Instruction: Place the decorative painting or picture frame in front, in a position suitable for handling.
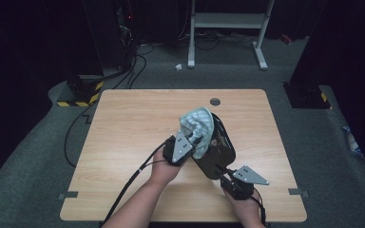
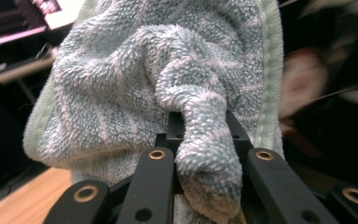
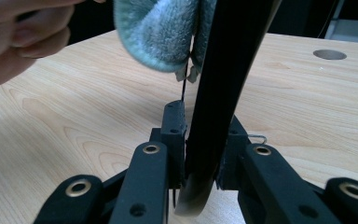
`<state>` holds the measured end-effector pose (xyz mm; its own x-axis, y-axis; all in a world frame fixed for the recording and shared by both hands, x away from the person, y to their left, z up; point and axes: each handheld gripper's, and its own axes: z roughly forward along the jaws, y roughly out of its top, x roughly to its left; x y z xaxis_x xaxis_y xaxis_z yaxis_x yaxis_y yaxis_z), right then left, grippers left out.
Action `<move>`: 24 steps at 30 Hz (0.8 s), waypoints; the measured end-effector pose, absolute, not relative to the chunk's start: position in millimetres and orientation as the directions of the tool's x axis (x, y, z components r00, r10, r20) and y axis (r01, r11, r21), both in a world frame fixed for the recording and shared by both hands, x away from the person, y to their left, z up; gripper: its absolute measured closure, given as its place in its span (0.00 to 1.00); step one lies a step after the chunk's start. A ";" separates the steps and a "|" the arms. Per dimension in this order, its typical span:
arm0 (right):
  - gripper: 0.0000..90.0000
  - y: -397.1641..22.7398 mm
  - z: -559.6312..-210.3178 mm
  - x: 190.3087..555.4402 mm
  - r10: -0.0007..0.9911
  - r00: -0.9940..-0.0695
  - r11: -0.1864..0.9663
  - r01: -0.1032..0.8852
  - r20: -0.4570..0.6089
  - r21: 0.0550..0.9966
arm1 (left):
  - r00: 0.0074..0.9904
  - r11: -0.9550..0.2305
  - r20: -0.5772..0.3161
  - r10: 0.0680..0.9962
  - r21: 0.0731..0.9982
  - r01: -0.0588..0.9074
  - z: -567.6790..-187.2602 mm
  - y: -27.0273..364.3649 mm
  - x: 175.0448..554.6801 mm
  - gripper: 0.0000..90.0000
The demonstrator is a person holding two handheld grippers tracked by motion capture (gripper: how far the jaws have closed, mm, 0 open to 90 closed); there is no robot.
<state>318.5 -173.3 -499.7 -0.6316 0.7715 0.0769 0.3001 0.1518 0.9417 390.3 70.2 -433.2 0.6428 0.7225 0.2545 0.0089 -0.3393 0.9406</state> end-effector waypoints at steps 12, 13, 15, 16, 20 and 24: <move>0.85 -173.1 -499.9 318.0 0.772 -0.632 0.153 0.299 0.075 0.942 | 0.638 -0.313 0.207 0.742 0.948 0.056 -436.9 78.7 399.7 0.87; 0.85 -173.1 -499.9 317.8 0.772 -0.631 0.153 0.301 0.077 0.941 | 0.647 -0.318 0.215 0.732 0.947 0.046 -436.8 75.3 395.0 0.87; 0.85 -173.2 -500.1 317.7 0.772 -0.631 0.153 0.301 0.076 0.941 | 0.664 -0.321 0.224 0.714 0.947 0.026 -435.6 69.8 386.9 0.87; 0.85 -173.2 -500.2 317.7 0.772 -0.631 0.152 0.302 0.078 0.941 | 0.676 -0.320 0.228 0.700 0.947 0.011 -434.1 66.3 381.5 0.87; 0.85 -173.1 -500.2 317.9 0.772 -0.631 0.152 0.300 0.076 0.942 | 0.706 -0.317 0.248 0.663 0.948 -0.035 -428.8 56.7 365.6 0.87; 0.86 -172.3 -500.2 317.6 0.771 -0.632 0.151 0.301 0.079 0.941 | 0.721 -0.295 0.232 0.653 0.955 -0.040 -428.3 53.4 358.8 0.87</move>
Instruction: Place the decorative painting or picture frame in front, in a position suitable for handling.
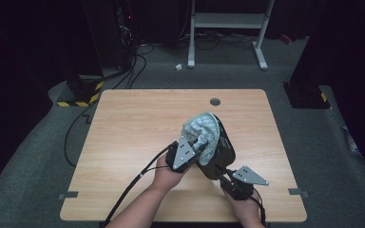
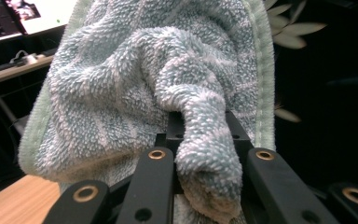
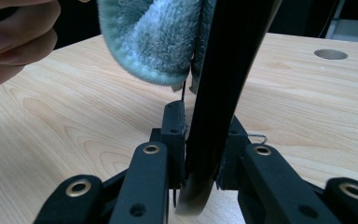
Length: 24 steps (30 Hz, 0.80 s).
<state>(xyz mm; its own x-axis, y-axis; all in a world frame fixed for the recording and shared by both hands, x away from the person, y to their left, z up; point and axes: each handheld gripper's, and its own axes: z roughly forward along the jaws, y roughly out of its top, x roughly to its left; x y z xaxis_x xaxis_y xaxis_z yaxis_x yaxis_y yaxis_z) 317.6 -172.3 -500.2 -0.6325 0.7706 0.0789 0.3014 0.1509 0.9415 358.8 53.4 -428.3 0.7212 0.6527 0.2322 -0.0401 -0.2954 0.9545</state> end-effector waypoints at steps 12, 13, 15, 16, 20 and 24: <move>0.85 -172.3 -499.7 318.1 0.769 -0.635 0.156 0.298 0.074 0.942 | 0.643 -0.276 0.180 0.744 0.960 0.051 -433.1 76.7 395.8 0.86; 0.85 -172.3 -499.7 318.0 0.770 -0.634 0.155 0.299 0.074 0.942 | 0.633 -0.277 0.178 0.754 0.959 0.060 -433.8 79.9 400.6 0.86; 0.85 -172.3 -499.7 318.0 0.770 -0.634 0.156 0.298 0.074 0.942 | 0.618 -0.277 0.173 0.767 0.958 0.076 -434.6 83.6 406.3 0.86; 0.85 -172.3 -499.7 318.0 0.769 -0.635 0.156 0.298 0.073 0.942 | 0.611 -0.275 0.168 0.774 0.958 0.086 -435.0 86.0 409.5 0.86; 0.85 -172.3 -499.7 317.9 0.770 -0.634 0.156 0.298 0.073 0.942 | 0.615 -0.270 0.149 0.775 0.957 0.108 -436.2 88.0 412.2 0.87; 0.85 -172.6 -500.1 317.6 0.770 -0.634 0.157 0.298 0.073 0.942 | 0.655 -0.265 0.128 0.745 0.957 0.114 -436.0 83.1 403.6 0.87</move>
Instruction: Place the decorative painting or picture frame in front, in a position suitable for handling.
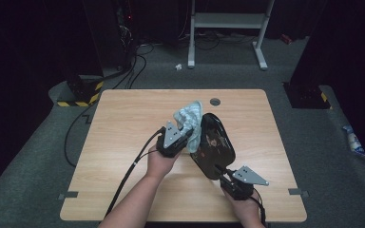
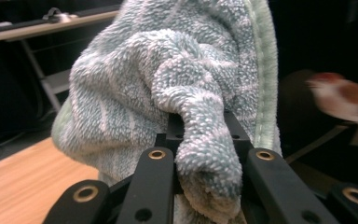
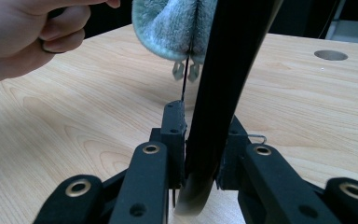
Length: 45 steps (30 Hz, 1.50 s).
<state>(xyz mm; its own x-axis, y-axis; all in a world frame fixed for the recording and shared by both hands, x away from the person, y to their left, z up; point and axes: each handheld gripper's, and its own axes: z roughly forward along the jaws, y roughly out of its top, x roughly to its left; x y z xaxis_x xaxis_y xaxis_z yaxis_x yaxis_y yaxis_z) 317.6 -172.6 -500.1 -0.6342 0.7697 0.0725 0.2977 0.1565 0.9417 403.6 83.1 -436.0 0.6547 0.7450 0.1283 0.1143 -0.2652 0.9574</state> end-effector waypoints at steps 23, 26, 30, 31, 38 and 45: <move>0.85 -171.7 -499.8 317.5 0.766 -0.638 0.156 0.300 0.076 0.941 | 0.620 -0.258 0.075 0.781 0.943 0.211 -446.0 104.6 429.9 0.86; 0.85 -171.8 -499.9 317.6 0.766 -0.639 0.155 0.299 0.076 0.942 | 0.604 -0.252 0.066 0.794 0.940 0.229 -445.9 109.4 438.5 0.86; 0.85 -172.0 -500.0 317.6 0.765 -0.639 0.156 0.298 0.075 0.942 | 0.616 -0.263 0.079 0.784 0.941 0.213 -446.4 105.7 434.4 0.86; 0.85 -172.0 -500.0 317.5 0.766 -0.639 0.156 0.299 0.076 0.941 | 0.622 -0.259 0.076 0.779 0.943 0.209 -447.6 104.0 430.8 0.86; 0.85 -171.5 -500.0 317.1 0.767 -0.637 0.156 0.300 0.076 0.941 | 0.676 -0.299 0.107 0.729 0.938 0.174 -461.0 91.1 404.1 0.87; 0.85 -171.1 -499.9 317.2 0.768 -0.636 0.155 0.300 0.077 0.941 | 0.731 -0.326 0.101 0.675 0.929 0.172 -476.7 81.7 385.0 0.87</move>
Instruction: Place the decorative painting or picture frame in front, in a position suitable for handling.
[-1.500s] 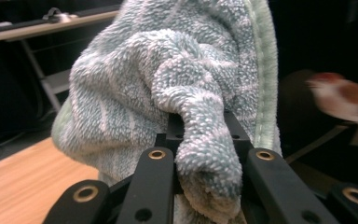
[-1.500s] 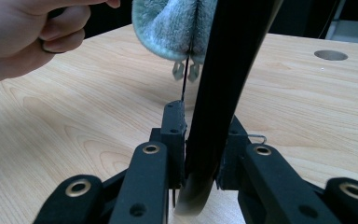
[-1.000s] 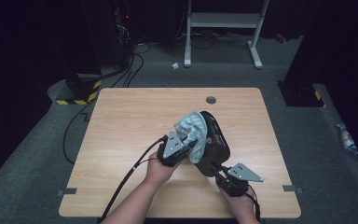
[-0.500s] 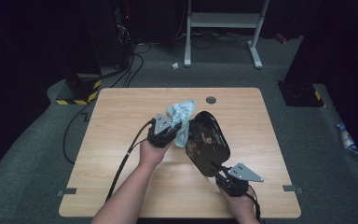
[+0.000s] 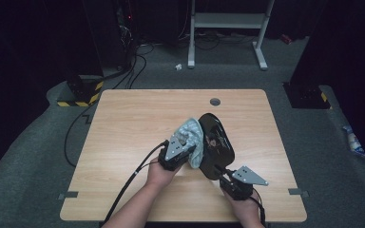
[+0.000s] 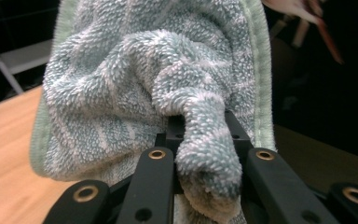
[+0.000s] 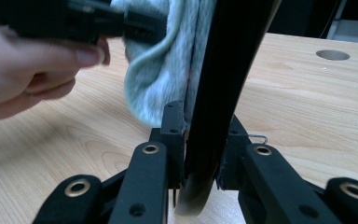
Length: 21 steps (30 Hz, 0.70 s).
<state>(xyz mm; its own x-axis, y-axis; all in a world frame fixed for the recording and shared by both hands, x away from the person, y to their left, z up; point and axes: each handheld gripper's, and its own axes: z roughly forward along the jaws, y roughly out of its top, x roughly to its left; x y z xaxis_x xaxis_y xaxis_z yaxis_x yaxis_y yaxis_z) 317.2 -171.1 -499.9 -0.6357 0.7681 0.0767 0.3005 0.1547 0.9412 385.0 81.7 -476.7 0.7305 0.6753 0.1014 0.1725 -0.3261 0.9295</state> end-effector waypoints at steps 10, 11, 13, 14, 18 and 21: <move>0.85 -170.1 -499.6 317.0 0.765 -0.640 0.160 0.298 0.072 0.941 | 0.658 -0.274 0.090 0.747 0.945 0.181 -458.4 97.6 406.2 0.87; 0.85 -170.2 -499.6 317.1 0.765 -0.640 0.160 0.298 0.073 0.941 | 0.648 -0.266 0.086 0.757 0.946 0.185 -455.0 100.3 410.6 0.86; 0.85 -170.3 -499.6 317.3 0.765 -0.640 0.160 0.298 0.073 0.941 | 0.630 -0.244 0.071 0.774 0.951 0.192 -449.3 103.8 417.3 0.86; 0.85 -170.4 -499.6 317.3 0.764 -0.641 0.160 0.298 0.073 0.941 | 0.629 -0.241 0.069 0.774 0.951 0.193 -447.6 104.2 419.4 0.86; 0.85 -171.1 -499.6 317.7 0.765 -0.640 0.159 0.300 0.075 0.941 | 0.639 -0.270 0.089 0.764 0.944 0.191 -451.5 97.8 417.3 0.87; 0.85 -170.7 -499.6 317.3 0.766 -0.638 0.159 0.300 0.075 0.941 | 0.645 -0.258 0.067 0.762 0.944 0.208 -461.0 96.5 415.2 0.87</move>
<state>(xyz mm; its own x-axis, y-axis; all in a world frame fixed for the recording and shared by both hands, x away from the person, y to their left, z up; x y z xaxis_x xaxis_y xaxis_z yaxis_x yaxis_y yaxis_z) 317.3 -170.7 -499.6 -0.6384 0.7661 0.0745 0.3003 0.1587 0.9406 415.2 96.5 -461.0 0.6446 0.7616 0.0667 0.2076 -0.2583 0.9435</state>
